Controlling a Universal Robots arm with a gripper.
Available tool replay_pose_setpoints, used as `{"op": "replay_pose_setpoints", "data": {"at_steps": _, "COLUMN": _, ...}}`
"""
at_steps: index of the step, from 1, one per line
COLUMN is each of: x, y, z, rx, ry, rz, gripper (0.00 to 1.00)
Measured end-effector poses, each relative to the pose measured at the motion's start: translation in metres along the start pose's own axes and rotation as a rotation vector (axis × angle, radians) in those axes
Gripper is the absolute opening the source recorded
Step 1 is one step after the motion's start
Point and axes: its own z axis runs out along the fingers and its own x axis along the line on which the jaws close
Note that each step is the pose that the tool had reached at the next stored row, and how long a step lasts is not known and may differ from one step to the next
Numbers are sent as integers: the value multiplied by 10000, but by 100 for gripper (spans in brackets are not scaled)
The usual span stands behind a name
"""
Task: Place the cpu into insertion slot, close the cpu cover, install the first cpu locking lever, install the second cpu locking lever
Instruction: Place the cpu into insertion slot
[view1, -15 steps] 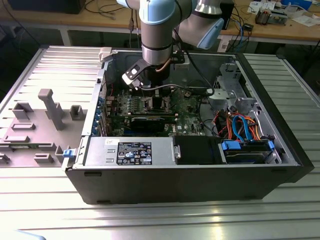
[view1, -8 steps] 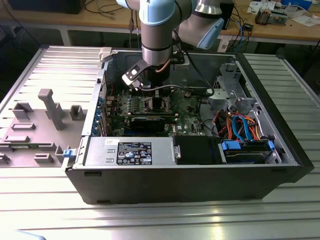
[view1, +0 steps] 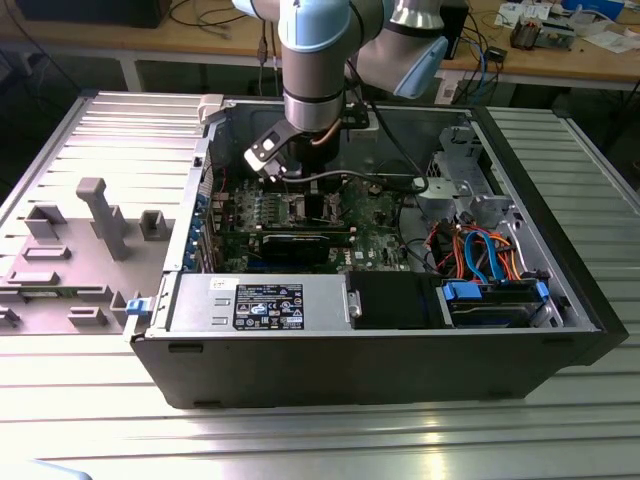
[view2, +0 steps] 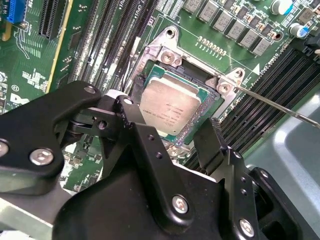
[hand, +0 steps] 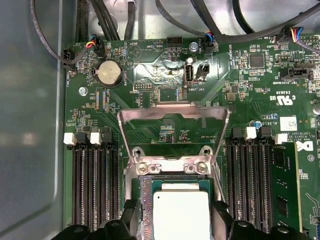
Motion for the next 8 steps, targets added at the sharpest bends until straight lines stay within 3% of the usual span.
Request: {"op": "replay_pose_setpoints", "data": {"at_steps": 8, "x": 45, "y": 2, "z": 24, "rx": 4, "ry": 39, "rz": -2, "gripper": 68}}
